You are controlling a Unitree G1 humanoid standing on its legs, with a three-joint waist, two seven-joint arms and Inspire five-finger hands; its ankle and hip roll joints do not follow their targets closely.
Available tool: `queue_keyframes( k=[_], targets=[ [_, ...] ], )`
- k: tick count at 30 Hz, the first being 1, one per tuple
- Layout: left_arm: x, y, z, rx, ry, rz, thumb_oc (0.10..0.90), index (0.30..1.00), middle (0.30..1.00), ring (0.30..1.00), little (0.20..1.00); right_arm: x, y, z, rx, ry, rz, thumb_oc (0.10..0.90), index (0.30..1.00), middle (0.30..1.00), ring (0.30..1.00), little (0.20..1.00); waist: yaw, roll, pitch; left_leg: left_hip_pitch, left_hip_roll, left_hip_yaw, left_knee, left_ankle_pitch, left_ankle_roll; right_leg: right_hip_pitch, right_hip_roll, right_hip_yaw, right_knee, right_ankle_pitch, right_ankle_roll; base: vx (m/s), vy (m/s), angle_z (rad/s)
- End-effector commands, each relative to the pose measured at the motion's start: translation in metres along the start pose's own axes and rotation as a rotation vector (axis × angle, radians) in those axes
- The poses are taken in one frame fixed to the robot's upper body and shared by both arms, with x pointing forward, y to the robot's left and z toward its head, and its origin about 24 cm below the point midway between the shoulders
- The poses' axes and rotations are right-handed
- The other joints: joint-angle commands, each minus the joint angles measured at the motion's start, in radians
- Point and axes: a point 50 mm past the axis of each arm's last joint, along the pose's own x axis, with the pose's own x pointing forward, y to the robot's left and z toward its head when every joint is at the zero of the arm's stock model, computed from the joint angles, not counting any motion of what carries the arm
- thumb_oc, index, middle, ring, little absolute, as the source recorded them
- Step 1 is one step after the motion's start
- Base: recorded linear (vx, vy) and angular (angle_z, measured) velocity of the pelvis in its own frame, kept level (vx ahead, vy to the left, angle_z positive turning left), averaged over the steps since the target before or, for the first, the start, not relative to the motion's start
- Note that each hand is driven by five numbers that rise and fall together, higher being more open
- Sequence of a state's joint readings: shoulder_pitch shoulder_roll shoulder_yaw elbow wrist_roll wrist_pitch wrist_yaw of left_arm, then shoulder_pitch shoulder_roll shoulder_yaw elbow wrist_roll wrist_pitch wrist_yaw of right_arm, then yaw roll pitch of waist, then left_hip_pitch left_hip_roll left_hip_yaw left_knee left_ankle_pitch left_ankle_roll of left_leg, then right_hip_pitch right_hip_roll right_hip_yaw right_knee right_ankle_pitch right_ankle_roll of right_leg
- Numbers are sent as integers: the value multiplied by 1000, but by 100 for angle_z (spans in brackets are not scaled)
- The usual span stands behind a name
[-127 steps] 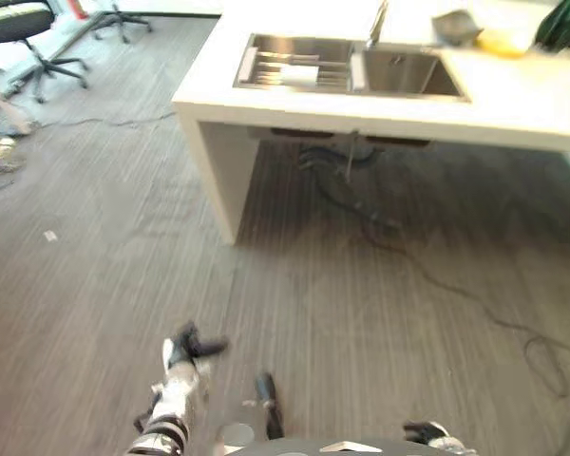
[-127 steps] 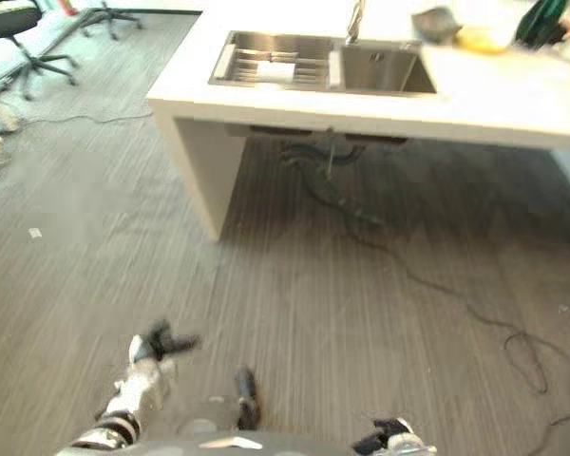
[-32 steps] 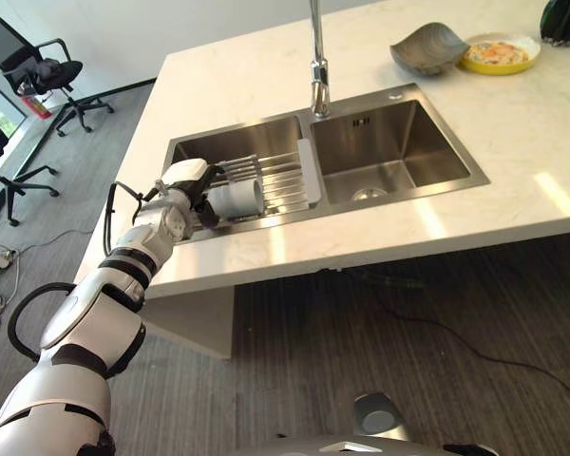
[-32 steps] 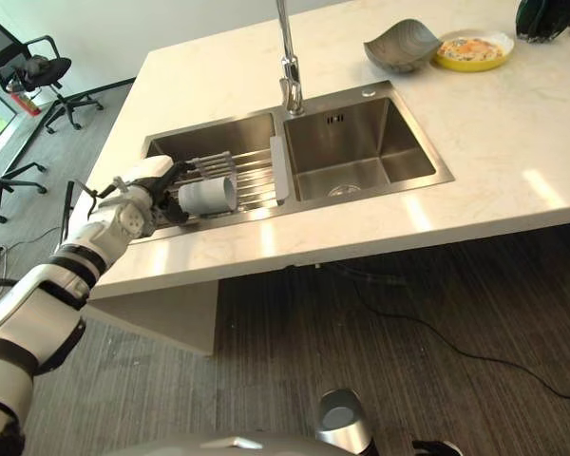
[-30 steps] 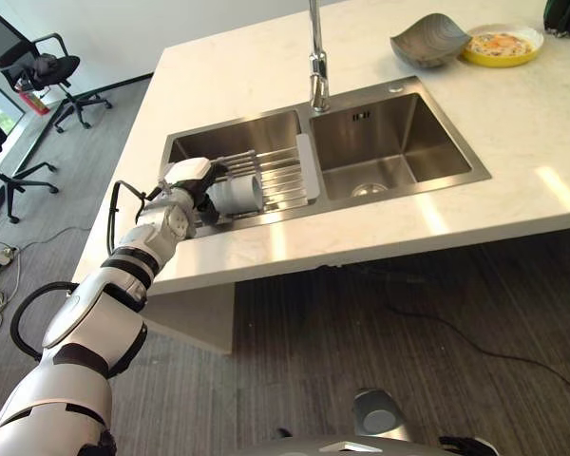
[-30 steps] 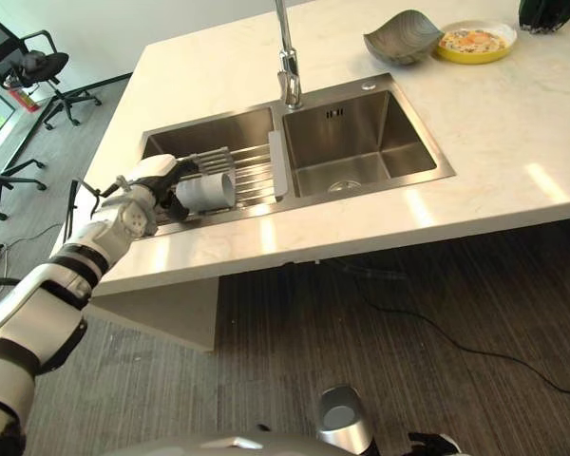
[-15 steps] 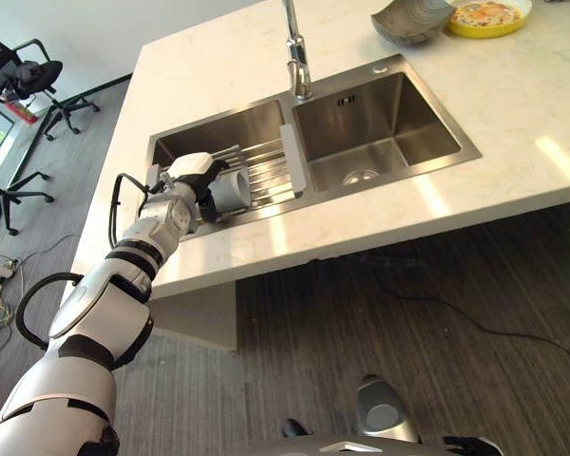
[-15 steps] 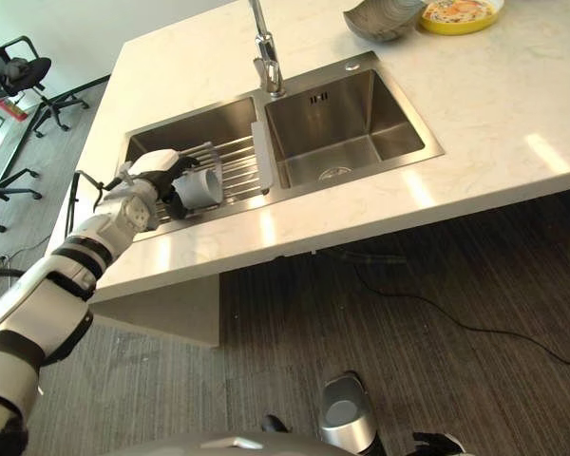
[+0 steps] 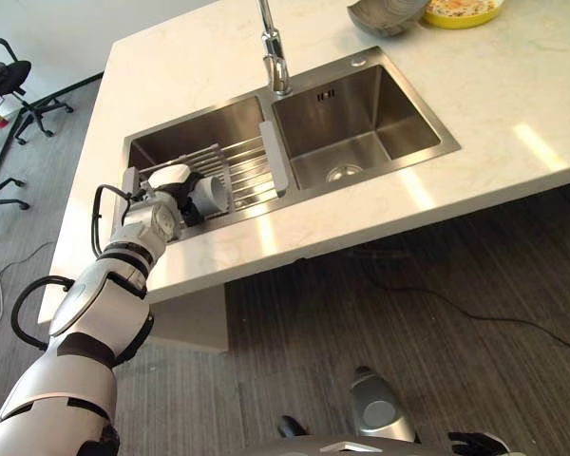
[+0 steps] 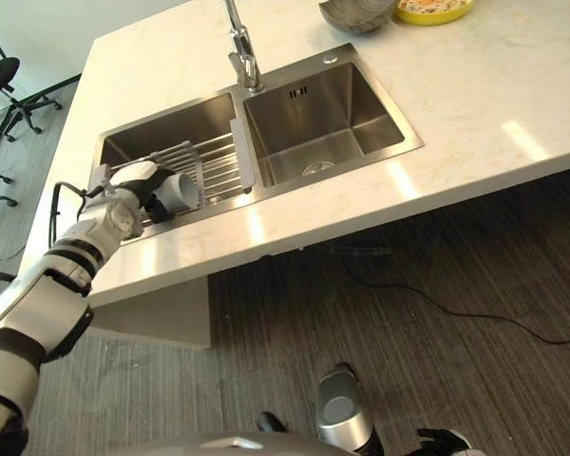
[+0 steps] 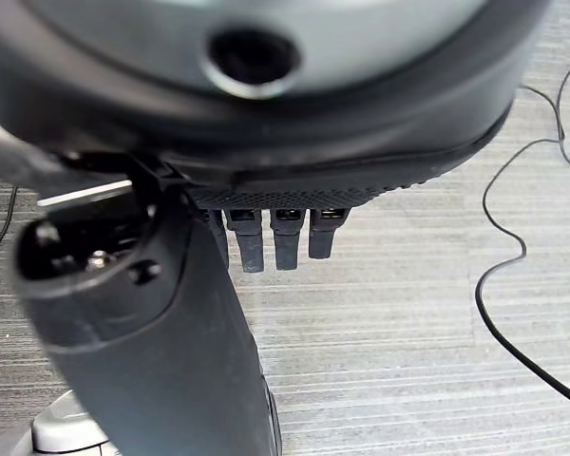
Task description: Place the dishes in the dishwasher.
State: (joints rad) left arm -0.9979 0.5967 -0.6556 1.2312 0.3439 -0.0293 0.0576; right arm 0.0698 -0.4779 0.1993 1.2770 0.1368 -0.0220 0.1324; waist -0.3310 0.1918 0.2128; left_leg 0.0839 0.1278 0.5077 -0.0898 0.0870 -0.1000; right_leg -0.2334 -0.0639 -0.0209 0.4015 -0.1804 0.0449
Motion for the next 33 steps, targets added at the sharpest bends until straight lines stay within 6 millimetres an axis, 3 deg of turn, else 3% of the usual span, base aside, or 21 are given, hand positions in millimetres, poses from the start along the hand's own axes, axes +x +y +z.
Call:
queue_keyframes(
  k=[1, 4, 7, 10, 11, 12, 13, 15, 16, 17, 21, 23, 27, 28, 29, 30, 31, 33],
  targets=[
    [-3, 43, -30, -10, 129, 104, 400, 300, 300, 300, 300, 0, 13, -16, -44, 53, 48, 800, 900, 900, 900, 900, 7, -77, -8, 90, 11, -30, 11, -34, -65, 228, -65, -39, -401, 183, 117, 55, -22, -2],
    [-2, 37, -23, -9, 90, 139, 400, 300, 300, 300, 300, 0, 17, -17, -43, 48, 53, 800, 900, 900, 900, 900, 13, -87, -19, 105, 12, -35, 9, -40, -64, 257, -63, -43, -409, 177, 115, 41, -19, 0],
    [-3, 50, -6, -147, 2, 262, 400, 300, 300, 300, 300, -1, 21, -21, -38, 52, 55, 800, 900, 900, 900, 900, 26, -101, -29, 122, 9, -48, 10, -48, -62, 288, -66, -58, -417, 170, 115, 32, -25, 2],
    [-3, 50, -7, -147, 2, 262, 400, 300, 300, 300, 300, -1, 21, -20, -39, 51, 55, 800, 900, 900, 900, 900, 27, -100, -33, 117, 10, -46, 10, -45, -62, 282, -64, -57, -417, 174, 113, 0, -21, 8],
    [-17, 68, 31, -563, -222, 513, 400, 300, 300, 300, 300, 0, 34, -25, -3, 49, 61, 800, 900, 900, 900, 900, 50, -123, -43, 126, 11, -71, 12, -52, -61, 306, -70, -78, -419, 166, 113, -4, -55, 11],
    [-17, 67, 30, -564, -220, 513, 400, 300, 300, 300, 300, 0, 34, -25, -5, 49, 60, 800, 900, 900, 900, 900, 49, -120, -48, 121, 12, -71, 11, -49, -61, 300, -68, -78, -420, 170, 111, 6, -66, 12],
    [-33, 75, 44, -730, -338, 633, 400, 300, 300, 300, 300, 0, 36, -27, 18, 56, 42, 800, 900, 900, 900, 900, 66, -132, -57, 126, 9, -83, 11, -56, -59, 311, -71, -86, -423, 167, 114, -5, -33, 23],
    [-58, 90, 60, -875, -485, 761, 400, 300, 300, 300, 300, 0, 39, -31, 21, 82, 27, 800, 900, 900, 900, 900, 94, -139, -77, 119, 6, -96, 10, -55, -57, 311, -73, -96, -427, 172, 113, -9, -32, 33],
    [-59, 88, 59, -876, -481, 760, 400, 300, 300, 300, 300, 0, 39, -31, 18, 84, 26, 800, 900, 900, 900, 900, 92, -137, -80, 118, 6, -97, 10, -56, -57, 312, -74, -96, -427, 172, 113, -12, -33, 18],
    [-80, 86, 64, -1047, -570, 825, 400, 300, 300, 300, 300, 1, 45, -29, -9, 96, 11, 800, 900, 900, 900, 900, 128, -142, -85, 116, 3, -119, 13, -61, -52, 321, -77, -105, -429, 169, 110, -11, -30, 20],
    [-125, 79, 46, -1111, -678, 937, 400, 300, 300, 300, 300, 5, 53, -6, 18, 21, 7, 800, 900, 900, 900, 900, 193, -151, -87, 95, 4, -158, 74, -57, -56, 344, -79, -114, -436, 159, 97, -21, -58, 20],
    [-152, 79, 31, -1069, -704, 1034, 400, 300, 300, 300, 300, 7, 63, 13, -31, -44, 30, 800, 900, 900, 900, 900, 255, -156, -69, 56, 12, -207, 148, -38, -77, 366, -81, -134, -440, 147, 85, -96, -73, 17],
    [-174, 60, -1, -977, -586, 1083, 400, 300, 300, 300, 300, 6, 80, 22, -141, -109, 93, 800, 900, 900, 900, 900, 364, -144, -57, -12, 26, -298, 156, 33, -102, 397, -80, -235, -462, 141, 70, -95, -67, 65],
    [-175, 60, -1, -977, -586, 1083, 400, 300, 300, 300, 300, 6, 80, 22, -142, -108, 93, 800, 900, 900, 900, 900, 360, -144, -59, -16, 26, -302, 154, 40, -101, 394, -79, -239, -463, 146, 69, -220, -51, 119],
    [-179, 50, -3, -983, -574, 1042, 400, 300, 300, 300, 300, 5, 78, 20, -126, -112, 77, 800, 900, 900, 900, 900, 416, -133, -48, -62, 45, -336, 108, 79, -121, 408, -95, -331, -461, 138, 71, -301, -55, 153],
    [-180, 47, -1, -983, -584, 1019, 400, 300, 300, 300, 300, 5, 75, 16, -135, -103, 65, 800, 900, 900, 900, 900, 438, -132, -42, -115, 66, -358, 91, 115, -131, 413, -106, -387, -461, 133, 72, -419, -99, 141],
    [-181, 44, -1, -975, -586, 1000, 400, 300, 300, 300, 300, 5, 74, 14, -148, -92, 63, 800, 900, 900, 900, 900, 454, -135, -34, -143, 78, -356, 96, 112, -125, 412, -114, -445, -461, 128, 68, -396, -129, 213],
    [-181, 40, 3, -970, -588, 972, 400, 300, 300, 300, 300, 5, 74, 10, -128, -87, 63, 800, 900, 900, 900, 900, 410, -152, -41, -146, 113, -215, 181, 75, -113, 413, -105, -534, -454, 108, 49, -249, -175, 305]
  ],
)
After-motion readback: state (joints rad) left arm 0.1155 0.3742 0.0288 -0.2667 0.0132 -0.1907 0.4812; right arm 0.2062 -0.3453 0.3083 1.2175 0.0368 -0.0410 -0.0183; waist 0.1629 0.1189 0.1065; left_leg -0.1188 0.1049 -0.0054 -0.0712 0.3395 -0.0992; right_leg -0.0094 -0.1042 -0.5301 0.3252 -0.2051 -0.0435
